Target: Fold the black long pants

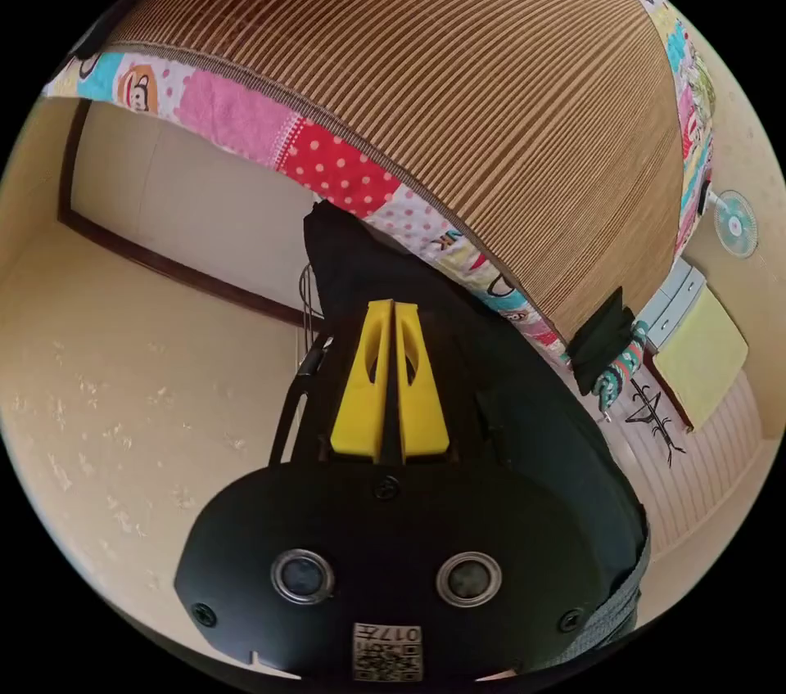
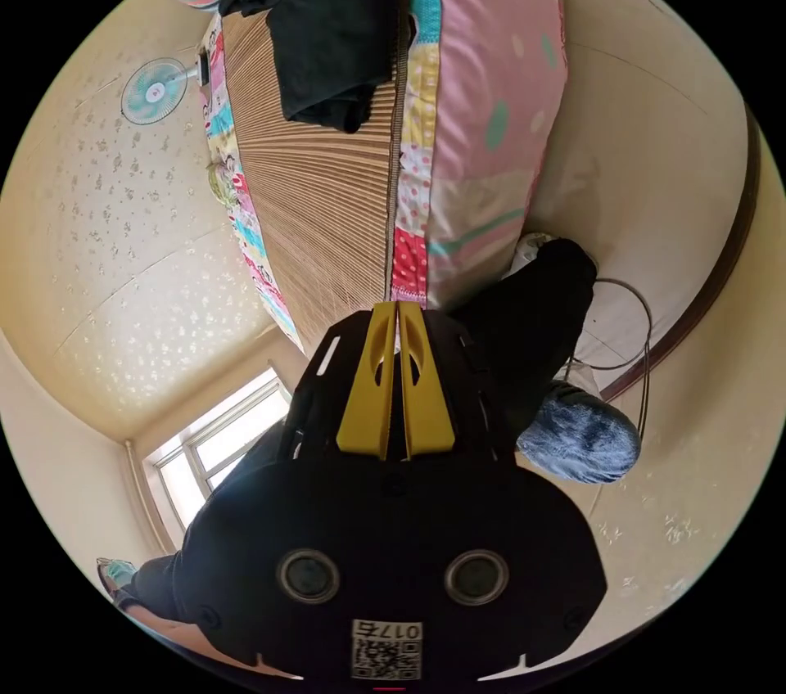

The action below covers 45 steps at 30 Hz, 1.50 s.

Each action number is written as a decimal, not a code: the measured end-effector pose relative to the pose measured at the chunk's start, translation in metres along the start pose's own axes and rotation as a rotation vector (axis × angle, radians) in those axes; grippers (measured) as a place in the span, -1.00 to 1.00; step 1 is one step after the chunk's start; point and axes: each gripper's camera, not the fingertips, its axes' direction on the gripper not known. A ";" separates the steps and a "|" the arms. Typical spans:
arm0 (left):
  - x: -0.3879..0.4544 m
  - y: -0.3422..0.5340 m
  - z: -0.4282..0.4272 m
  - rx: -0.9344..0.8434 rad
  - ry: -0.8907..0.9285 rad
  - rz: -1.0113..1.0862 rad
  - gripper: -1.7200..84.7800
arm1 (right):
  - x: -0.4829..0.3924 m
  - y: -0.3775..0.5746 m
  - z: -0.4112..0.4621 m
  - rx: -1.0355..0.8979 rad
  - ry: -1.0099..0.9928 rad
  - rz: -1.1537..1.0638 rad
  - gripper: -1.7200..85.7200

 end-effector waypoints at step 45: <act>-0.030 -0.042 0.140 0.240 0.385 -0.544 -0.98 | -0.447 -0.187 -0.015 0.426 0.540 -0.829 -0.89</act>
